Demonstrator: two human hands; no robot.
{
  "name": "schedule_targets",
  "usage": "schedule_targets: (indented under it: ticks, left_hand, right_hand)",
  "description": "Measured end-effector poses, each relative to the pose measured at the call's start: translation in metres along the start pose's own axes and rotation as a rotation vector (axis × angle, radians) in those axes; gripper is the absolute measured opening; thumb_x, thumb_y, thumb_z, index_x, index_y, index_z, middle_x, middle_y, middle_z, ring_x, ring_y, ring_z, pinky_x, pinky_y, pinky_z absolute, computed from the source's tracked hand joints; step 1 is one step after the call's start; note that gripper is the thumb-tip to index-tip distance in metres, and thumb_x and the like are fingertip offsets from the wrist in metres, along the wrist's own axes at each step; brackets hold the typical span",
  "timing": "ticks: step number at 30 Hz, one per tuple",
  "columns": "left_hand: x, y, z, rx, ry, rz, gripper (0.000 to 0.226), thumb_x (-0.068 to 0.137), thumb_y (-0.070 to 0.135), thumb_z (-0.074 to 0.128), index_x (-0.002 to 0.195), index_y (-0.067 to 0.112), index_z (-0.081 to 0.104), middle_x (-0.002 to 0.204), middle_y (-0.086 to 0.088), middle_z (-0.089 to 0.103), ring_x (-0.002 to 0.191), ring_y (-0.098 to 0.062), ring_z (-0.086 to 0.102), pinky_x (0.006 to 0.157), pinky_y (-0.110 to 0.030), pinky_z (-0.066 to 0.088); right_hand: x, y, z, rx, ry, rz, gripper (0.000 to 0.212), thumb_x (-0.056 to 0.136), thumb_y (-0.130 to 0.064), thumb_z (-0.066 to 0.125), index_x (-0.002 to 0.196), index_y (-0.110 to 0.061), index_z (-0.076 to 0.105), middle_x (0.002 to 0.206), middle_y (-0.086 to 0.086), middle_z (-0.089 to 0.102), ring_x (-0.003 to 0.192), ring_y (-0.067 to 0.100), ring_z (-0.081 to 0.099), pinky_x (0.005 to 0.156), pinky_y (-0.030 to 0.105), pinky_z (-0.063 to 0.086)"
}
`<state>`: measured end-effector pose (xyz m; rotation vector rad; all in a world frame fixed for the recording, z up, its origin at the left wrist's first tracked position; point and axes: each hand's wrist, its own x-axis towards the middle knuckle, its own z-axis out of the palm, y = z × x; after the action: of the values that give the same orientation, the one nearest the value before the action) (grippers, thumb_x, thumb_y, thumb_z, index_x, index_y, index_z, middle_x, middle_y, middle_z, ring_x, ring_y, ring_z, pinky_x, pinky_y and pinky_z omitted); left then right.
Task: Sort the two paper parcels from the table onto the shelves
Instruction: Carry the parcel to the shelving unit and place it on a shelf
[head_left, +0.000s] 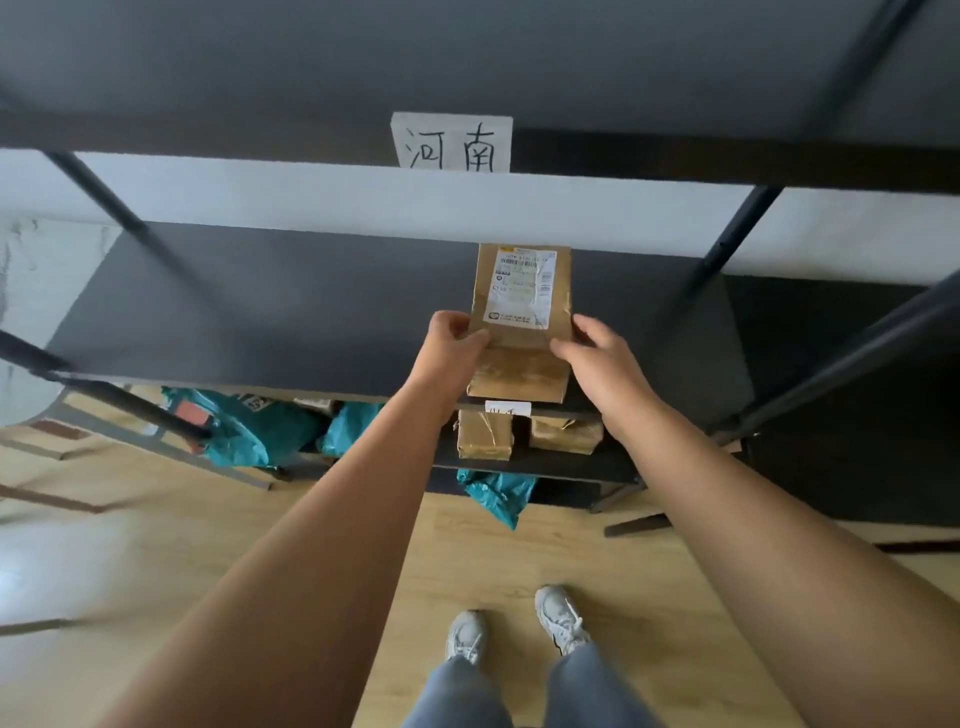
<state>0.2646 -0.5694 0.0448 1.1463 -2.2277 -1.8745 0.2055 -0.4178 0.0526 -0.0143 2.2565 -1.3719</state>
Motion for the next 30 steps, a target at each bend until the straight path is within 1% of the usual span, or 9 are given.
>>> schedule_targets:
  ticks: [4, 7, 9, 11, 12, 16, 19, 26, 30]
  left_hand:
    - [0.0, -0.009, -0.005, 0.096, -0.087, 0.044, 0.044, 0.099, 0.018, 0.051, 0.142, 0.018, 0.048, 0.134, 0.002, 0.06, 0.106, -0.014, 0.06, 0.078, -0.024, 0.043]
    - [-0.007, -0.017, -0.009, 0.142, -0.11, 0.078, 0.051, 0.1, 0.017, 0.05, 0.149, 0.022, 0.042, 0.147, 0.002, 0.053, 0.127, -0.018, 0.055, 0.085, -0.024, 0.04]
    - [-0.015, -0.025, -0.01, 0.209, -0.041, 0.148, 0.051, 0.101, 0.016, 0.049, 0.151, 0.022, 0.041, 0.149, 0.0, 0.051, 0.13, -0.019, 0.054, 0.086, -0.024, 0.042]
    - [-0.021, -0.036, -0.009, 0.302, -0.029, 0.238, 0.051, 0.101, 0.011, 0.046, 0.151, 0.023, 0.041, 0.151, -0.001, 0.049, 0.13, -0.019, 0.055, 0.087, -0.022, 0.044]
    - [-0.023, -0.041, -0.008, 0.342, -0.038, 0.266, 0.054, 0.101, 0.008, 0.045, 0.152, 0.024, 0.039, 0.153, -0.002, 0.046, 0.131, -0.019, 0.054, 0.088, -0.021, 0.043]
    - [-0.026, -0.049, -0.003, 0.413, -0.028, 0.282, 0.06, 0.1, 0.004, 0.042, 0.156, 0.025, 0.031, 0.161, -0.001, 0.036, 0.14, -0.019, 0.045, 0.105, -0.029, 0.043]
    - [-0.022, -0.046, -0.001, 0.501, 0.007, 0.301, 0.062, 0.101, 0.004, 0.043, 0.157, 0.027, 0.028, 0.163, 0.002, 0.032, 0.141, -0.019, 0.043, 0.105, -0.028, 0.042]
    - [-0.002, -0.044, -0.001, 0.681, -0.026, 0.307, 0.084, 0.094, -0.005, 0.041, 0.159, 0.038, 0.01, 0.168, 0.009, 0.015, 0.137, -0.024, 0.048, 0.084, -0.031, 0.055]
    - [0.004, -0.041, 0.001, 0.822, -0.016, 0.287, 0.091, 0.094, -0.007, 0.045, 0.159, 0.037, -0.001, 0.17, 0.004, 0.004, 0.145, -0.03, 0.036, 0.093, -0.037, 0.055]
  right_hand:
    - [-0.007, 0.008, 0.009, 0.012, -0.014, 0.006, 0.06, 0.1, -0.02, 0.054, 0.155, -0.029, 0.031, 0.148, -0.003, 0.051, 0.119, 0.015, 0.056, 0.082, 0.022, 0.045]
    - [-0.016, 0.012, 0.014, -0.034, 0.062, -0.016, 0.063, 0.1, -0.019, 0.055, 0.156, -0.029, 0.027, 0.154, -0.001, 0.043, 0.135, 0.021, 0.048, 0.1, 0.036, 0.044]
    - [-0.022, 0.016, 0.015, -0.137, 0.169, -0.087, 0.058, 0.099, -0.02, 0.056, 0.152, -0.027, 0.035, 0.151, 0.002, 0.046, 0.126, 0.021, 0.054, 0.088, 0.026, 0.052]
    - [-0.028, 0.023, 0.017, -0.245, 0.198, -0.18, 0.049, 0.099, -0.02, 0.055, 0.147, -0.025, 0.045, 0.142, 0.004, 0.052, 0.105, 0.014, 0.059, 0.066, 0.012, 0.044]
    - [-0.03, 0.026, 0.018, -0.285, 0.176, -0.212, 0.046, 0.099, -0.019, 0.055, 0.144, -0.024, 0.049, 0.141, 0.005, 0.052, 0.101, 0.012, 0.058, 0.065, 0.012, 0.044]
    - [-0.031, 0.03, 0.019, -0.346, 0.08, -0.235, 0.047, 0.101, -0.015, 0.051, 0.147, -0.021, 0.047, 0.151, 0.004, 0.044, 0.125, 0.018, 0.056, 0.085, 0.021, 0.048]
    - [-0.027, 0.028, 0.014, -0.381, 0.015, -0.23, 0.052, 0.102, -0.013, 0.048, 0.152, -0.022, 0.038, 0.159, 0.003, 0.036, 0.138, 0.021, 0.045, 0.101, 0.026, 0.04]
    - [-0.007, 0.021, 0.011, -0.463, -0.055, -0.21, 0.062, 0.103, -0.012, 0.045, 0.158, -0.03, 0.021, 0.166, -0.003, 0.019, 0.145, 0.022, 0.035, 0.088, 0.019, 0.032]
    - [-0.003, 0.017, 0.012, -0.487, -0.054, -0.215, 0.062, 0.104, -0.017, 0.045, 0.158, -0.031, 0.019, 0.167, -0.004, 0.017, 0.148, 0.023, 0.029, 0.106, 0.029, 0.035]
